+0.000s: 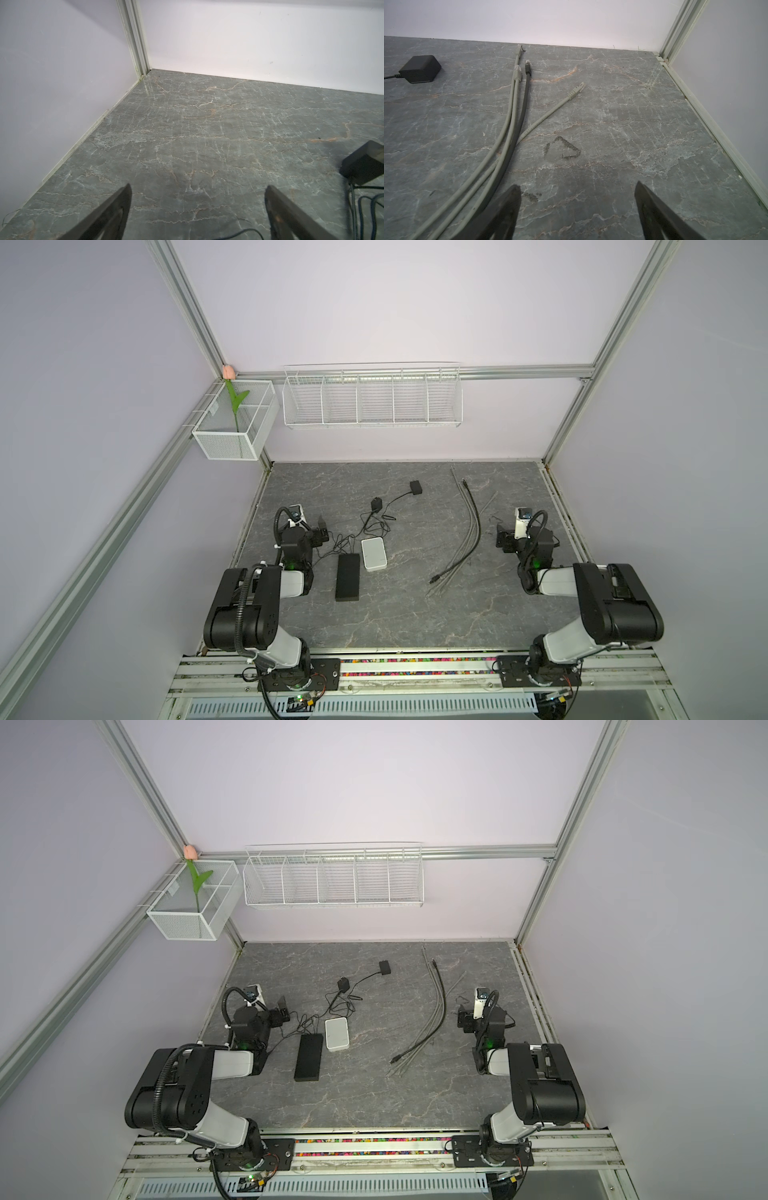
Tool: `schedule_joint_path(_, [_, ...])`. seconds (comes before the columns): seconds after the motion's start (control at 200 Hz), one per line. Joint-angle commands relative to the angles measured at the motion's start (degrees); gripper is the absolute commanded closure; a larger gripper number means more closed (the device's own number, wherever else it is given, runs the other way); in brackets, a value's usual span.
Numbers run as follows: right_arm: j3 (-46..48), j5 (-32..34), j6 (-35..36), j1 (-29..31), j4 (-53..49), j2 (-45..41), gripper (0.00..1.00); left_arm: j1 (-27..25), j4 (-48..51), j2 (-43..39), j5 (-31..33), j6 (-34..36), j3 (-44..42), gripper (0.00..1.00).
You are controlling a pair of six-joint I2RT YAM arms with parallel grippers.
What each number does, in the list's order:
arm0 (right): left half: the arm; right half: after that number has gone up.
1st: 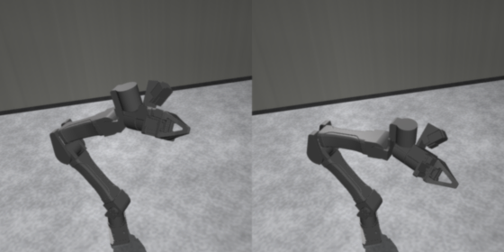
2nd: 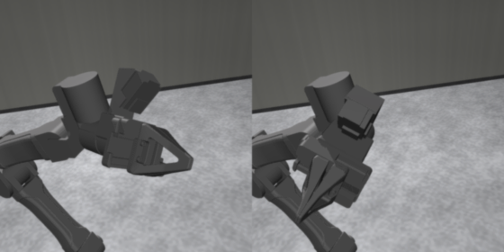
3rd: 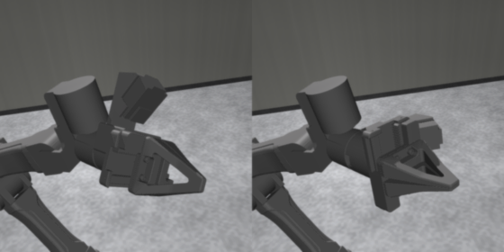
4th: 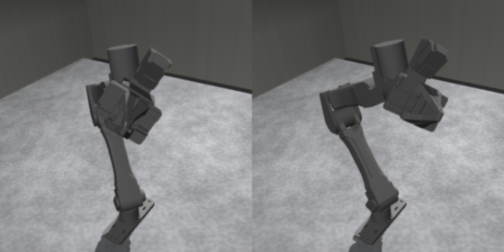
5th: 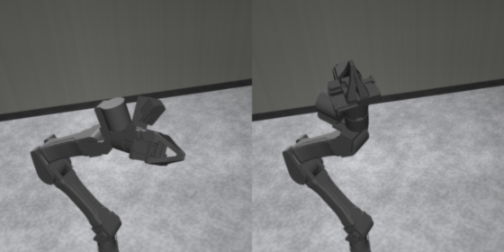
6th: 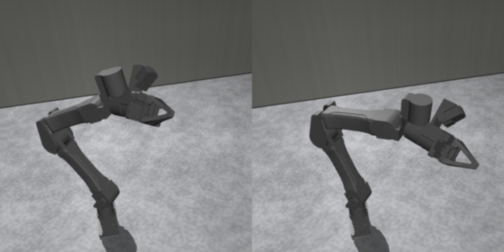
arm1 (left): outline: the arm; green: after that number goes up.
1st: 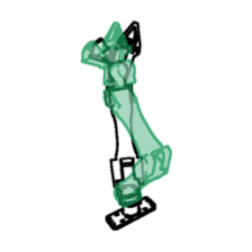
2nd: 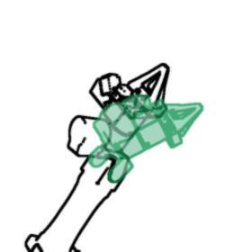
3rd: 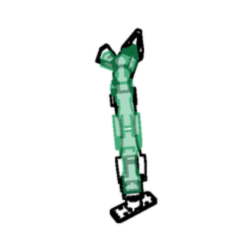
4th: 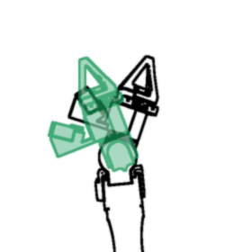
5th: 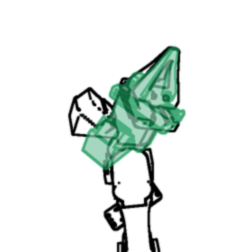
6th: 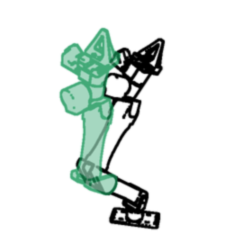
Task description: Insert the plug into the switch port
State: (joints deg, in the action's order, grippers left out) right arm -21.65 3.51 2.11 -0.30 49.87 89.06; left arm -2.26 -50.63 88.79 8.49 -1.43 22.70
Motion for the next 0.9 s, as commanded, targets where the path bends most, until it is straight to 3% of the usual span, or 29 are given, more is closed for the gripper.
schedule_joint_path(0.0, [-0.42, -0.43, -0.26, -0.16, 0.16, -1.08, 0.11, 0.24, -0.17, -0.10, -0.51, 0.60, 0.15, 0.01])
schedule_joint_path(0.11, [-0.32, 0.05, -0.36, -0.22, 1.31, -1.77, 0.11, 0.23, -0.19, -0.11, -0.56, 0.61, 0.13, 0.01])
schedule_joint_path(0.145, [-1.48, -0.01, -0.33, -0.16, -2.82, -4.66, 0.11, 0.12, -0.27, -0.01, 1.25, 0.62, 0.36, 0.01])
schedule_joint_path(0.17, [-3.22, -0.07, -0.24, -0.21, -8.44, -8.01, 0.11, -0.77, 0.75, -1.04, 5.01, 0.27, 0.90, 0.01])
schedule_joint_path(0.225, [-8.43, -1.32, -0.26, -0.14, -22.53, -15.53, 0.11, -5.30, 11.15, -8.36, 20.46, -0.04, 3.75, 0.01])
schedule_joint_path(0.265, [-11.42, -3.99, 0.16, 0.07, -28.59, -19.91, 0.11, -6.79, 20.46, -13.22, 24.06, -0.26, 7.20, 0.01])
schedule_joint_path(0.365, [-19.12, -10.45, 3.41, 2.53, -40.20, -27.00, 0.11, -6.72, 24.75, -18.26, 20.42, 0.19, 10.99, 0.01])
schedule_joint_path(0.415, [-22.70, -11.15, 1.94, 4.62, -45.04, -29.11, 0.11, -7.23, 37.38, -20.75, 17.32, -2.78, 16.77, 0.01])
schedule_joint_path(0.445, [-25.94, -9.02, -6.16, 5.17, -49.74, -29.83, 0.11, -7.23, 47.13, -21.74, 14.97, -6.17, 21.08, 0.01])
schedule_joint_path(0.495, [-34.06, -2.26, -25.05, 4.79, -71.18, -29.96, 0.11, -7.40, 60.51, -22.53, 12.01, -13.10, 26.93, 0.01])
schedule_joint_path(0.52, [-35.74, 2.46, -33.53, 4.86, -79.32, -29.58, 0.11, -7.41, 64.61, -22.99, 9.92, -15.60, 28.31, 0.01])
schedule_joint_path(0.54, [-36.05, 2.51, -36.60, 4.48, -81.72, -29.37, 0.11, -7.53, 66.72, -23.56, 8.09, -16.99, 28.75, 0.01])
schedule_joint_path(0.595, [-33.75, -13.19, -31.90, 2.95, -78.63, -29.63, 0.04, -8.44, 69.08, -25.98, 3.50, -18.54, 27.44, 0.00])
schedule_joint_path(0.63, [-32.11, -17.60, -31.32, 3.64, -77.27, -30.52, 0.02, -9.13, 69.34, -28.14, 1.23, -18.62, 25.66, 0.00])
schedule_joint_path(0.785, [-25.12, -16.67, -26.38, 15.35, -75.26, -39.88, 0.08, -9.61, 77.79, -33.76, -0.11, -22.30, 20.79, 0.00])
schedule_joint_path(0.895, [-23.12, -18.53, -22.92, 22.32, -76.81, -41.77, 0.11, -9.60, 81.85, -35.73, -1.98, -27.52, 18.15, 0.00])
